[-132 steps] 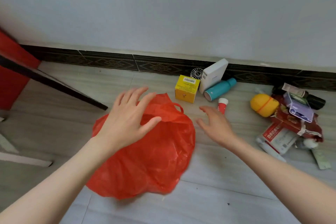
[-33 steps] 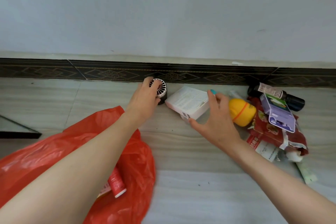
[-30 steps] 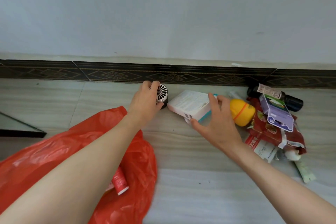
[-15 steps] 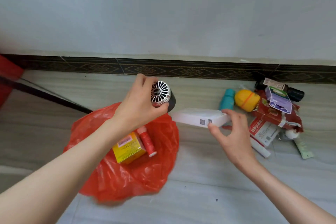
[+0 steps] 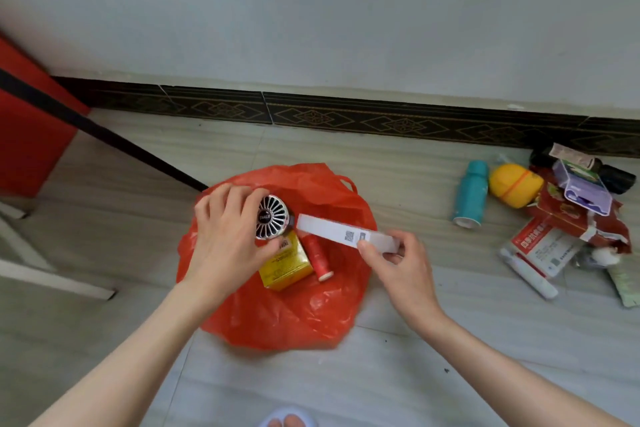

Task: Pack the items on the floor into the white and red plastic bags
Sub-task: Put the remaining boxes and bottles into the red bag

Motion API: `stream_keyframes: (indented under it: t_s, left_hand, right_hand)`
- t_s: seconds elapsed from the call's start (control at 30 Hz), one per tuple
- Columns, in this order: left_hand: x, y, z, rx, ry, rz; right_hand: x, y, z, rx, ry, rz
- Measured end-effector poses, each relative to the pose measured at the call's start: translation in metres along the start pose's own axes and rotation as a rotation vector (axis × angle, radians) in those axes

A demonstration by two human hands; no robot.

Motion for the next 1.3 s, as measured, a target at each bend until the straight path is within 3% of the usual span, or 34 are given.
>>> stream_keyframes:
  t_s: [0.13, 0.3, 0.53, 0.8, 1.2, 1.3]
  left_hand:
    - [-0.018, 0.025, 0.001, 0.062, 0.011, -0.005]
    - [-0.045, 0.04, 0.012, 0.093, 0.043, 0.096]
    - [-0.058, 0.041, 0.02, 0.093, 0.053, 0.081]
    - [-0.057, 0.023, 0.031, 0.203, 0.053, 0.079]
    - [-0.077, 0.004, 0.039, 0.186, -0.028, 0.365]
    - [-0.075, 0.008, 0.039, 0.146, -0.008, 0.38]
  right_hand:
    - [-0.039, 0.009, 0.008, 0.009, -0.128, 0.075]
    - [-0.078, 0.016, 0.014, 0.203, -0.429, 0.191]
    - [-0.077, 0.023, 0.014, 0.369, -0.625, 0.36]
    - [-0.065, 0.018, 0.01, 0.454, -0.677, 0.414]
    - [-0.072, 0.02, 0.014, 0.474, -0.759, 0.474]
    - [-0.054, 0.014, 0.017, 0.525, -0.717, 0.406]
Point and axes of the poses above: each hand's wrist, its own y-axis towards the middle knuckle, its own x-axis out of the back of the hand, z = x × y, the point moved 5 cm from there along y, towards the middle knuckle, and after that the axes turned 6 degrees about x, right-handed, at the moved point
